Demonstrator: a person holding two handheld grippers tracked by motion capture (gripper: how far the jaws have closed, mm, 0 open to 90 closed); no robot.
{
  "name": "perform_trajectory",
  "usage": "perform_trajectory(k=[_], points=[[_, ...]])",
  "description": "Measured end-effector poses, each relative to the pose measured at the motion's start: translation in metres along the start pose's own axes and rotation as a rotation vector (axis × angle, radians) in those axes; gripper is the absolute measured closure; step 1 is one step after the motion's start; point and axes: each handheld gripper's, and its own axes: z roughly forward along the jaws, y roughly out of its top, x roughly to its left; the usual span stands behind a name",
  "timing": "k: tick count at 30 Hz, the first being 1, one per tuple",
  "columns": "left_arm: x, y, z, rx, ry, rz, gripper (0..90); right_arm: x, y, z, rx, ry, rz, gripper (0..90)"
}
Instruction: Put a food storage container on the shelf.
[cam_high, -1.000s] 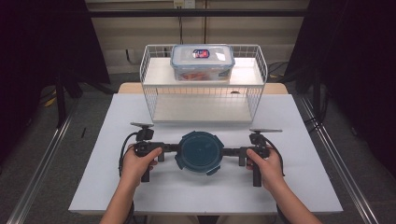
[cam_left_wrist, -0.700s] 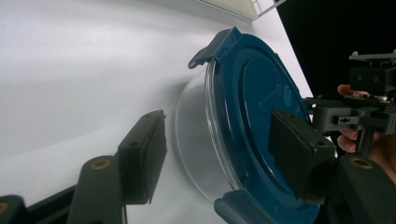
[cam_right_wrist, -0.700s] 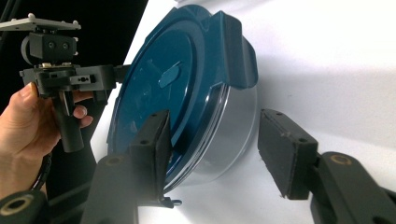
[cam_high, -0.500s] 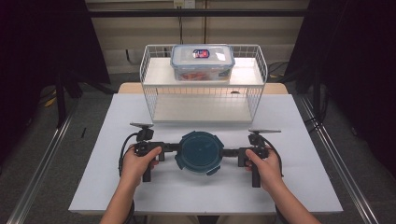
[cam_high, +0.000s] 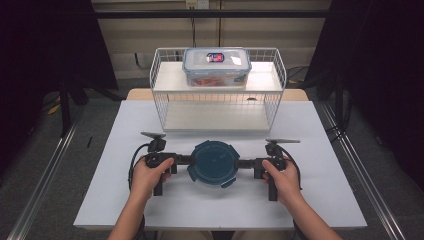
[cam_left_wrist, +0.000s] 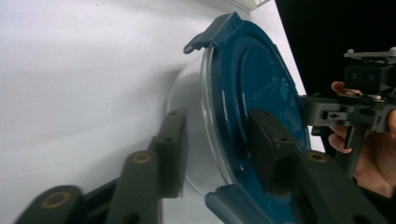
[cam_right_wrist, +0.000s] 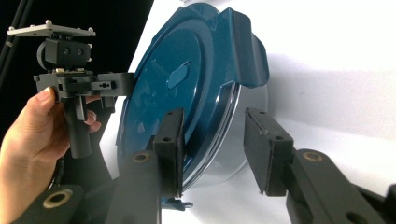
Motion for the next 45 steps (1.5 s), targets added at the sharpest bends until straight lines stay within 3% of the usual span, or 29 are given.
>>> perform_trajectory(k=[7,19,27,34,39,40,45], points=[[-0.0004,0.0007,-0.0004,0.0,-0.01,-0.001,66.9,0.0003,-0.0013,-0.0005,-0.012,0.005,0.018,65.5],[0.0013,0.0009,0.0009,0.006,-0.021,-0.007,66.8,0.0,-0.0052,0.003,-0.01,0.018,0.065,66.0],[0.0025,0.0005,0.0017,0.006,-0.036,-0.053,67.9,0.0004,-0.005,0.0023,-0.013,0.025,0.108,67.9],[0.0014,0.0007,0.0016,0.008,-0.025,-0.054,67.9,-0.0002,-0.0043,0.0017,-0.017,0.02,0.129,69.8],[0.0028,0.0007,-0.0002,-0.008,-0.043,-0.105,71.4,-0.0015,-0.0045,0.0003,-0.013,0.04,0.175,71.3],[0.0027,0.0007,-0.0005,-0.01,-0.044,-0.111,72.2,-0.0027,-0.0048,0.0,-0.015,0.041,0.166,71.6],[-0.0019,0.0013,-0.0028,-0.001,-0.029,-0.101,73.2,-0.0013,-0.0056,-0.0014,-0.017,0.037,0.189,72.9]])
